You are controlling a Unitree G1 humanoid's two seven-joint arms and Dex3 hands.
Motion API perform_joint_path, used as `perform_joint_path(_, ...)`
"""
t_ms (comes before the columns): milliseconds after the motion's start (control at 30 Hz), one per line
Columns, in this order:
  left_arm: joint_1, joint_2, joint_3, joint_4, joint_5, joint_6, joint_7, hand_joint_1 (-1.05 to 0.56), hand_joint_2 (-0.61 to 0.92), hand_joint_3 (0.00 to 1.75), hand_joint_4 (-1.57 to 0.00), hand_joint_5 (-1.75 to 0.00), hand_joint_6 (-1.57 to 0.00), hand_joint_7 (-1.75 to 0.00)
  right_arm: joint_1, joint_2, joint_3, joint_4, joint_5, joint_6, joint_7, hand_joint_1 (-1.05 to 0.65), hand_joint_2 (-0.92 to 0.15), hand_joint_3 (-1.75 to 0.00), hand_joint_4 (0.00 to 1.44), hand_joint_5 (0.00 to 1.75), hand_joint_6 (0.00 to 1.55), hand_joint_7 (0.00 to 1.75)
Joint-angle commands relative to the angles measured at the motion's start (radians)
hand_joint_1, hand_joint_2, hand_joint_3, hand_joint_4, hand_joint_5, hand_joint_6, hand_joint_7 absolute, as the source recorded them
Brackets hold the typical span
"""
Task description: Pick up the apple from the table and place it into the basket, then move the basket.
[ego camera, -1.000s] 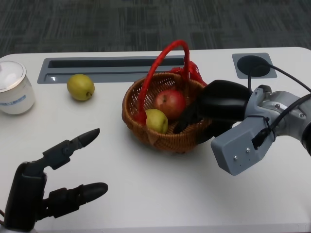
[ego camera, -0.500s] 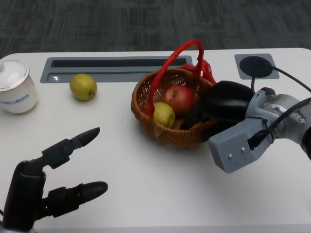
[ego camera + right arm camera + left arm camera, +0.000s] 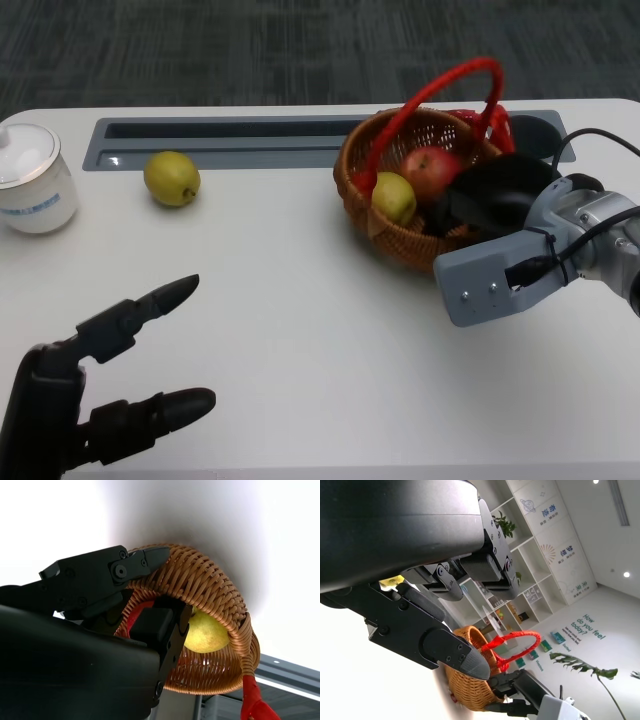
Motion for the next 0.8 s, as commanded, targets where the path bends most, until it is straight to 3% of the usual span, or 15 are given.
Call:
perform_joint_path(33,0.030,0.013,0.004,-0.039,-0.030,0.005,-0.001,-0.51,0.75,0.00,-0.74,0.00,-0.74,0.00,-0.010,-0.041,-0.029,0.016,0.011,0.078,-0.007,-0.17,-0.90,-0.02,1.06,0.01,1.00,0.01)
perform_joint_path(500,0.061,0.039,0.009,-0.051,-0.062,-0.021,-0.019,-0.52,0.75,0.00,-0.74,0.00,-0.74,0.00,-0.012,-0.130,-0.137,0.026,0.044,0.291,0.031,-0.26,-0.92,-0.03,1.07,0.00,0.96,0.00)
perform_joint_path(667,0.081,0.044,0.014,-0.053,-0.064,-0.034,-0.023,-0.53,0.74,0.00,-0.75,-0.01,-0.76,-0.01,-0.005,-0.102,-0.285,0.028,0.167,0.422,0.124,-0.30,-0.92,-0.18,1.03,0.01,0.83,0.02)
perform_joint_path(800,0.100,0.048,0.012,-0.059,-0.069,-0.034,-0.027,-0.52,0.74,0.00,-0.75,0.00,-0.76,-0.01,0.009,-0.102,-0.217,0.027,0.089,0.421,0.097,-0.37,-0.92,-0.14,0.99,0.01,0.89,0.05)
